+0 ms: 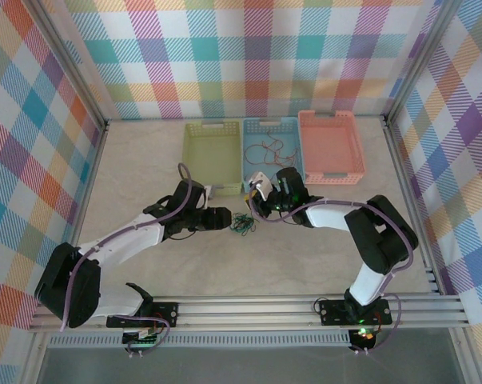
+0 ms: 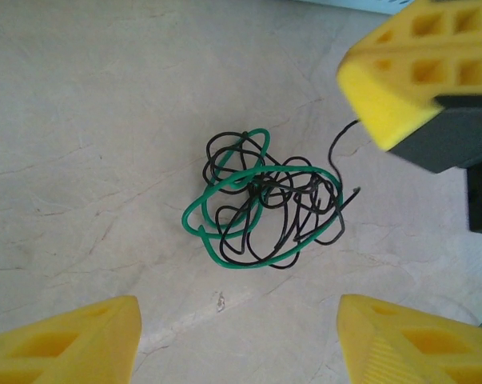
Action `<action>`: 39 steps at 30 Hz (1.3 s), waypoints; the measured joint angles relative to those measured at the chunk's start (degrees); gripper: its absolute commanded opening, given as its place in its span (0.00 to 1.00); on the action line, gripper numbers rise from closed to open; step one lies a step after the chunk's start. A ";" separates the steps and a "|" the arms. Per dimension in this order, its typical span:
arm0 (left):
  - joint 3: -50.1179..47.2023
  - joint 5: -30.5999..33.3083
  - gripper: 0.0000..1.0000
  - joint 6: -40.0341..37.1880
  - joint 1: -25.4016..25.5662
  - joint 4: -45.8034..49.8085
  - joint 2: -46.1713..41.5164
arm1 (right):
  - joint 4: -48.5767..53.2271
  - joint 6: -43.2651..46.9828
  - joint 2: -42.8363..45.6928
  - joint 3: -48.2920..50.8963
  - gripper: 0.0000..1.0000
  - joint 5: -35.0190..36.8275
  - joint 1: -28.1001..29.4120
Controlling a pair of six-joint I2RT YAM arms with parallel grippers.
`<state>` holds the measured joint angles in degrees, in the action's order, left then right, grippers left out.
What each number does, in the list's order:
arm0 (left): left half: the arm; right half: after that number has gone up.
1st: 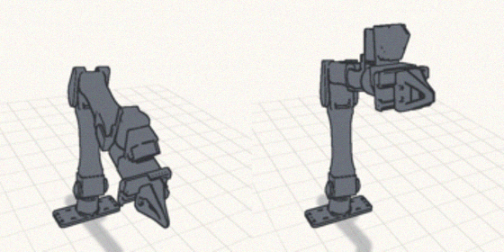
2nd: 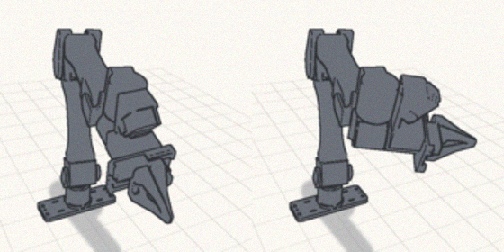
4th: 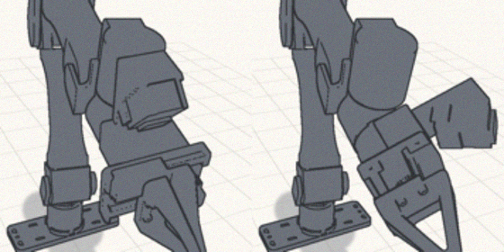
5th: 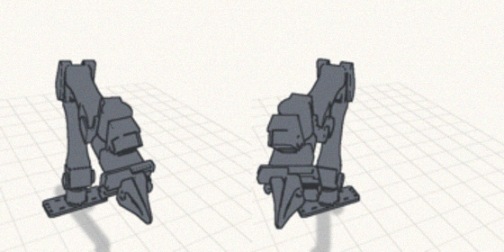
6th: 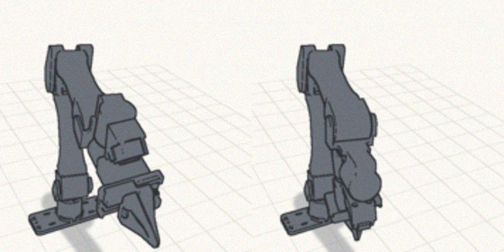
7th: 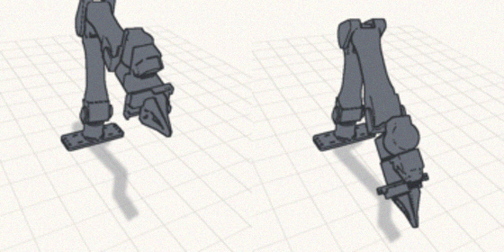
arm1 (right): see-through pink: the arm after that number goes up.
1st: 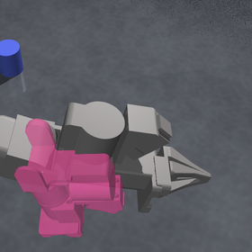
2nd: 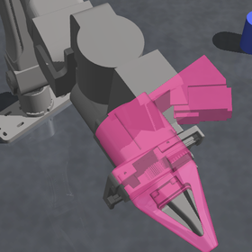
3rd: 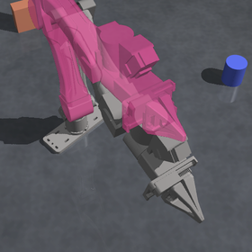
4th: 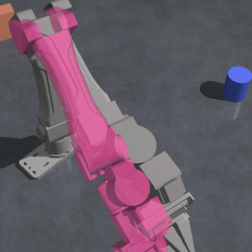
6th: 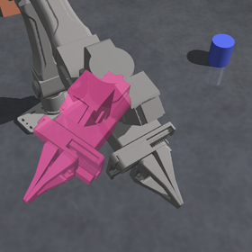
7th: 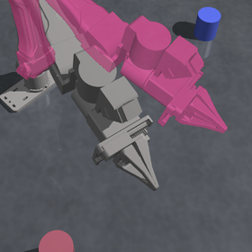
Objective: Untangle the cables
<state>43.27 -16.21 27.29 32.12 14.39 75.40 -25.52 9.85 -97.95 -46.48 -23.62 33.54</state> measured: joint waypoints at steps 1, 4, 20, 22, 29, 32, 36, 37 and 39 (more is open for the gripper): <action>0.04 -0.28 0.67 0.26 0.02 0.02 0.66 | -0.72 -0.55 0.04 0.00 0.00 0.02 0.00; 0.94 -0.50 0.69 0.68 0.42 0.55 3.21 | -1.86 -2.67 0.07 0.00 0.00 0.96 0.00; 14.29 0.39 0.84 3.21 4.31 5.29 18.71 | -1.27 -9.44 0.07 0.00 0.00 6.60 -1.73; 15.47 0.52 0.90 3.23 4.87 6.29 20.04 | -1.14 -9.73 0.07 -0.02 0.00 6.75 -1.92; 21.75 2.43 0.90 2.99 6.21 10.36 25.00 | 0.35 -10.95 -0.11 -0.17 0.00 7.41 -2.14; 23.61 2.84 0.88 2.67 7.04 11.19 26.88 | 1.07 -11.19 -0.31 -0.46 0.00 7.72 -2.47; 24.52 3.23 0.84 1.92 7.96 12.24 29.05 | 1.73 -11.47 -0.74 -0.98 0.00 8.24 -2.54; 24.68 3.26 0.82 1.77 8.07 12.52 29.44 | 1.86 -11.58 -0.74 -1.01 0.00 8.28 -2.64; 25.00 3.39 0.78 1.40 8.31 13.05 30.32 | 2.34 -11.82 -0.74 -1.07 0.00 8.57 -2.82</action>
<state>68.27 -12.82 28.69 40.42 27.44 105.71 -23.18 -1.98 -98.70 -47.55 -15.05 30.72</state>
